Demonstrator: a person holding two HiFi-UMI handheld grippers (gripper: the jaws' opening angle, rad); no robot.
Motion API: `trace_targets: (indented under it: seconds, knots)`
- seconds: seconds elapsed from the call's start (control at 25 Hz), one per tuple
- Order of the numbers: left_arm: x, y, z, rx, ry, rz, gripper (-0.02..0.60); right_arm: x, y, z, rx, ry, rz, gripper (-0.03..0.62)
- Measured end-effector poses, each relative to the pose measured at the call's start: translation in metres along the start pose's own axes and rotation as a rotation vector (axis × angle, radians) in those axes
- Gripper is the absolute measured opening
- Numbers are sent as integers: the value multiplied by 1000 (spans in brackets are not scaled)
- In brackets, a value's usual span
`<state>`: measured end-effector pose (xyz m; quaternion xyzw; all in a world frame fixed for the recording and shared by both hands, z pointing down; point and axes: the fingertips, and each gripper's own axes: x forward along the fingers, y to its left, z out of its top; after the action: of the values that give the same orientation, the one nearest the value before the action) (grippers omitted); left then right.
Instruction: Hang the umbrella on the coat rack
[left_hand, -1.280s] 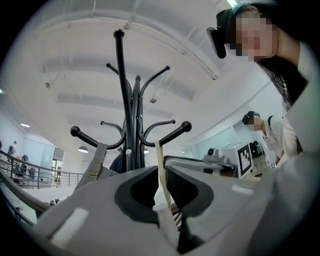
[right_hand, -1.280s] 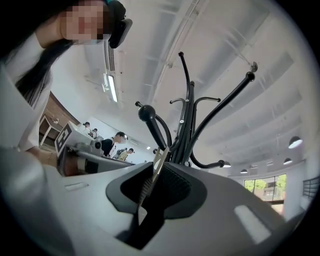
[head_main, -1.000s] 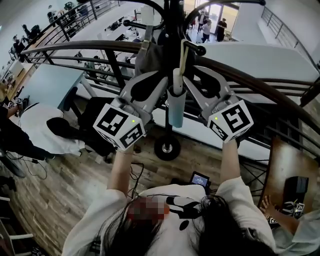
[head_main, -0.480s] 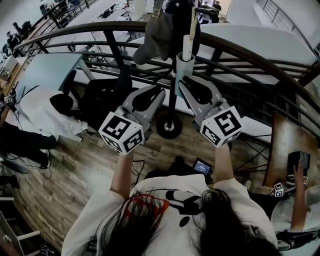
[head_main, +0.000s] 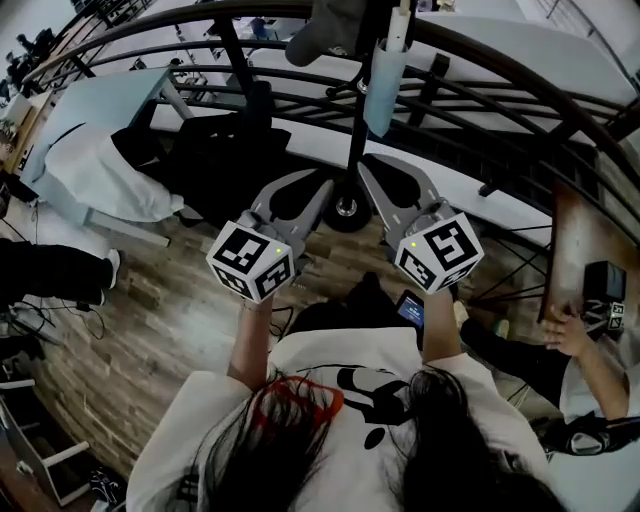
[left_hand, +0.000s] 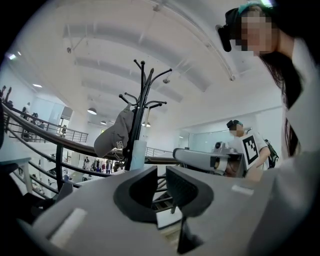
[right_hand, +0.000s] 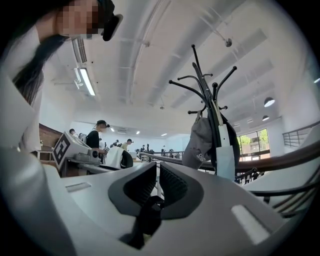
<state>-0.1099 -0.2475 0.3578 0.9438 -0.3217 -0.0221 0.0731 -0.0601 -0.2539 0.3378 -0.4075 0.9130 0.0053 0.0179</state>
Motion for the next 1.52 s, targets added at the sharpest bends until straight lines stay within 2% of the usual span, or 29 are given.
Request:
trace_targets:
  seconds: [0.24, 0.44, 0.64, 0.88, 1.24, 1.52]
  knots:
    - [-27, -19, -23, -2, 30, 23, 48, -16, 34, -15, 29, 40, 25, 35]
    - [-43, -32, -25, -17, 11, 70, 48, -29, 52, -19, 50, 61, 67, 31]
    - [-56, -66, -29, -10, -4, 112, 48, -67, 67, -25, 71, 79, 94, 29]
    - [-73, -117, -50, -28, 14, 161, 48, -127, 86, -39, 103, 92, 121, 26]
    - [-93, -187, -79, -55, 40, 182, 48, -190, 116, -47, 110, 108, 164, 24]
    - [-107, -213, -82, -46, 28, 197, 48, -212, 134, -47, 96, 101, 197, 21]
